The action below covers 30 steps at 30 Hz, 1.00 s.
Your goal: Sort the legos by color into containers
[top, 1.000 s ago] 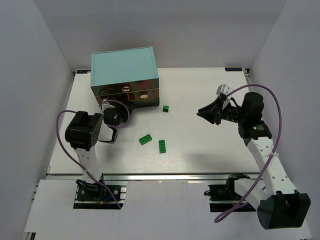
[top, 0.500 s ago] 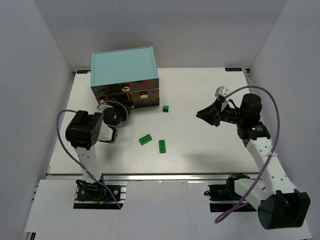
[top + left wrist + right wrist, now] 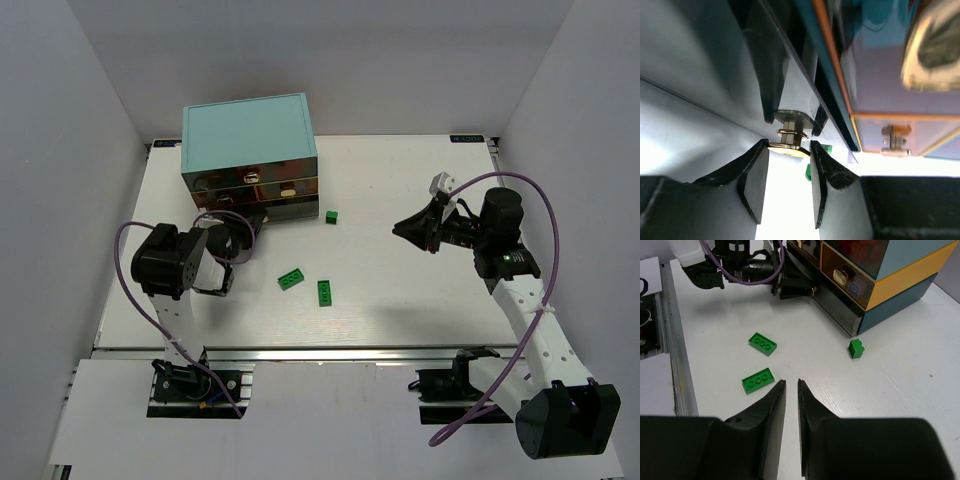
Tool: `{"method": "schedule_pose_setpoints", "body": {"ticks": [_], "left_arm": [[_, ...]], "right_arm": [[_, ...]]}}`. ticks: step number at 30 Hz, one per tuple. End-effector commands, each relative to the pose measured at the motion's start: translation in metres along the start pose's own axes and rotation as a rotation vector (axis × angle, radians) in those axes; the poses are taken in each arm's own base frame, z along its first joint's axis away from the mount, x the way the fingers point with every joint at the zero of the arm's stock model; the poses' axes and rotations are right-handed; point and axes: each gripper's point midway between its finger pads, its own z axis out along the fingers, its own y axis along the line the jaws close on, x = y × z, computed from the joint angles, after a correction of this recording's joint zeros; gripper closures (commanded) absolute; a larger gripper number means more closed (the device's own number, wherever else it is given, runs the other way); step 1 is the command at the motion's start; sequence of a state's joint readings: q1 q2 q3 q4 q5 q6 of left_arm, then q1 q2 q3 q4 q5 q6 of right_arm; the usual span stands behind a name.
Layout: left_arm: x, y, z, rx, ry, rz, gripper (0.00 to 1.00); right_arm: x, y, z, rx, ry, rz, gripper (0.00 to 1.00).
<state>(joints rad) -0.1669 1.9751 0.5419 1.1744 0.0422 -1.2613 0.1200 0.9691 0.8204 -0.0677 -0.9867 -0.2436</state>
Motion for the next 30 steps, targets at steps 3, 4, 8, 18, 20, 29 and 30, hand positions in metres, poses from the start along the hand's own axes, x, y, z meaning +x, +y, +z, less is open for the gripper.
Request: {"method": "schedule_pose_setpoints", "body": {"ticks": [3,4,8,18,20,29,30], "left_arm": [[0.003,-0.007,-0.026,0.063,0.013,0.012,0.74],[0.008,-0.010,-0.032,0.075,0.023,0.013,0.74],[0.014,-0.001,-0.055,0.069,0.037,-0.002,0.74],[0.023,0.007,-0.085,0.072,0.067,-0.028,0.19],[0.026,0.010,-0.087,0.053,0.083,-0.028,0.17],[0.023,0.031,-0.113,-0.178,0.098,0.060,0.34],[0.019,0.033,-0.116,-0.203,0.079,0.076,0.45]], "right_arm": [[-0.004,-0.003,0.001,0.008,-0.015,-0.041,0.80],[-0.004,-0.003,0.001,0.008,-0.015,-0.044,0.80],[-0.003,-0.003,0.002,0.007,-0.013,-0.037,0.80],[0.010,-0.006,0.007,-0.023,0.030,-0.006,0.59],[0.012,-0.006,0.008,-0.032,0.037,-0.009,0.57],[0.025,-0.007,0.016,-0.047,0.076,-0.008,0.59],[0.026,-0.006,0.018,-0.053,0.081,-0.007,0.59]]}}
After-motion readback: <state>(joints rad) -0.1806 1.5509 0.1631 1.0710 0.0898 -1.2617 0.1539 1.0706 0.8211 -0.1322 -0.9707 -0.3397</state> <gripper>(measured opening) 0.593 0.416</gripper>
